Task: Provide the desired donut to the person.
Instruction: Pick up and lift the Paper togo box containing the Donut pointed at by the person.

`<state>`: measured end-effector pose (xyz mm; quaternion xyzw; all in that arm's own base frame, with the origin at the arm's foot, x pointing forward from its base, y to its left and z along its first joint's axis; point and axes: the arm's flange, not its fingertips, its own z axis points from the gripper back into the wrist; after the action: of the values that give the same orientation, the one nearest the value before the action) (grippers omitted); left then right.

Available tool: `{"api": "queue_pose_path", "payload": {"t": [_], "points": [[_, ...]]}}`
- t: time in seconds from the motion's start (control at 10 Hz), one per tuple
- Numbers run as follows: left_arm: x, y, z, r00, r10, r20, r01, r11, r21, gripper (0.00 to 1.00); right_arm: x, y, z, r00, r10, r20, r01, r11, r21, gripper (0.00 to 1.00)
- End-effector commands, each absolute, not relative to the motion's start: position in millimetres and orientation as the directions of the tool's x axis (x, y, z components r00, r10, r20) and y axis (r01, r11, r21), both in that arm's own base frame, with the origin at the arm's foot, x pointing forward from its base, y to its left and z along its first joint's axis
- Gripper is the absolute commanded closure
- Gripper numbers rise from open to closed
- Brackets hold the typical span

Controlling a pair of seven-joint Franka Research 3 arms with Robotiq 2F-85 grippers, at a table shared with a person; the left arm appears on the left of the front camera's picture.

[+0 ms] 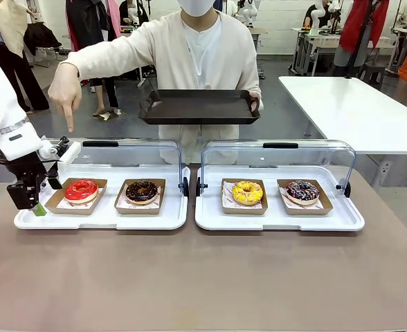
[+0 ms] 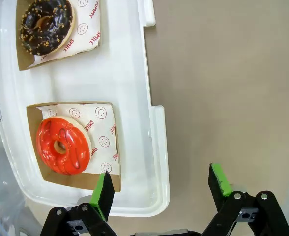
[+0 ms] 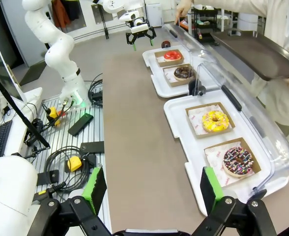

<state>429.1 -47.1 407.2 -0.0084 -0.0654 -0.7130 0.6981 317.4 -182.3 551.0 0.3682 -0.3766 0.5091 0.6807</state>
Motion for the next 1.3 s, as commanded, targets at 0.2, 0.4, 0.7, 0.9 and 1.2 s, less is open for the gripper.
{"api": "queue_pose_path", "payload": {"t": [0.2, 0.4, 0.7, 0.9, 1.2], "points": [[428.9, -47.4, 408.4, -0.026, -0.994, 0.103, 0.996, -0.018, 0.084, 0.0, 317.4, -181.9, 551.1, 0.195, 0.409, 0.891, -0.971, 0.208, 0.116, 0.0], [440.6, -48.1, 388.5, -0.082, -0.989, 0.123, 0.996, -0.076, 0.047, 0.0, 317.4, -181.9, 551.1, 0.195, 0.409, 0.891, -0.971, 0.208, 0.116, 0.0], [457.1, -51.8, 358.0, -0.092, -0.995, 0.047, 0.994, -0.089, 0.067, 0.0, 317.4, -181.9, 551.1, 0.195, 0.409, 0.891, -0.971, 0.208, 0.116, 0.0], [466.8, -45.5, 345.8, -0.072, -0.997, 0.021, 0.994, -0.07, 0.082, 0.0, 317.4, -181.9, 551.1, 0.195, 0.409, 0.891, -0.971, 0.208, 0.116, 0.0], [481.1, -31.7, 341.9, -0.032, -0.999, 0.003, 0.996, -0.032, 0.079, 0.0, 317.4, -181.9, 551.1, 0.195, 0.409, 0.891, -0.971, 0.208, 0.116, 0.0]]}}
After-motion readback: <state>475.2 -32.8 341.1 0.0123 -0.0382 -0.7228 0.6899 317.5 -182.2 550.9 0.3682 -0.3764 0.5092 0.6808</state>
